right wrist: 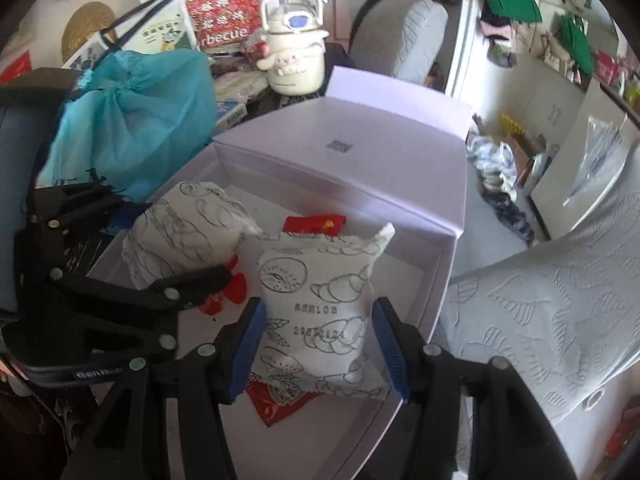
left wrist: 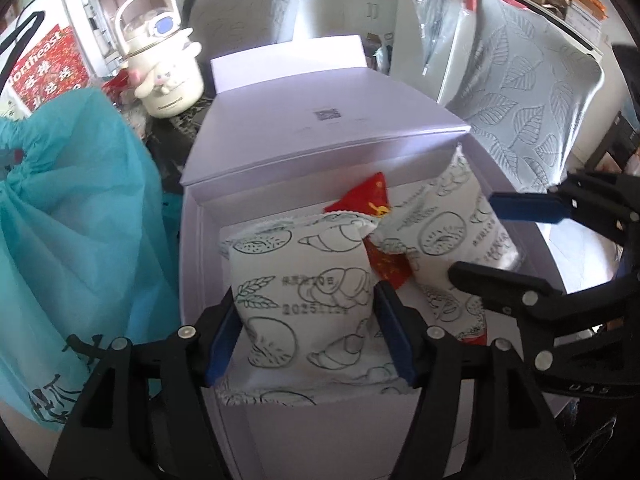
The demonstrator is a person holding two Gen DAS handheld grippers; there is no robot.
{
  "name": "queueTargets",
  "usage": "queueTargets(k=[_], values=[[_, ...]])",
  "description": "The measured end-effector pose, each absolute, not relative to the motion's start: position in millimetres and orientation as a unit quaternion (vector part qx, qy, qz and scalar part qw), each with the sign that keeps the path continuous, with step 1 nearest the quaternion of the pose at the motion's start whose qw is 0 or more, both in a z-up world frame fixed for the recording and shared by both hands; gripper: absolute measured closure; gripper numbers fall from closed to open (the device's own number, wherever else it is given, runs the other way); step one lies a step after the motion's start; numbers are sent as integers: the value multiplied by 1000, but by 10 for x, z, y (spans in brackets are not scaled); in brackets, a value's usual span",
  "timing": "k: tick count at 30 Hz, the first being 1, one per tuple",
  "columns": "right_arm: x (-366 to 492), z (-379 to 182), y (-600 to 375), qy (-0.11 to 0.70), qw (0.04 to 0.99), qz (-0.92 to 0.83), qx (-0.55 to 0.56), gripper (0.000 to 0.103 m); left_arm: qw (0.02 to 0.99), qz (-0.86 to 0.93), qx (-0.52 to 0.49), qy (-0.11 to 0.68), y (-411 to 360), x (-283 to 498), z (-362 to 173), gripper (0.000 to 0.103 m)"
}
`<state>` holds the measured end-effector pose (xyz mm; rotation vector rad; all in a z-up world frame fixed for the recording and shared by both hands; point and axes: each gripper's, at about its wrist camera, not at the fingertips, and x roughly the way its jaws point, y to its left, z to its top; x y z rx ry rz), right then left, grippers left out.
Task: Organize objects
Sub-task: 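Lower the white packet into the box with the right tool while the left tool lowers its packet, then open both tools to release the white packets into the box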
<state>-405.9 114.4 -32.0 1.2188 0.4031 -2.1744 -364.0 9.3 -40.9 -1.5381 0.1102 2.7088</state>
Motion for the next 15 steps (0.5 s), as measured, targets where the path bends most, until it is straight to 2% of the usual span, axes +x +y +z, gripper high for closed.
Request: queueTargets(k=[15], values=[[-4040,-175,1232,143,279,-839,445,46,30,875,-482,41,147,-3572,-313,40]])
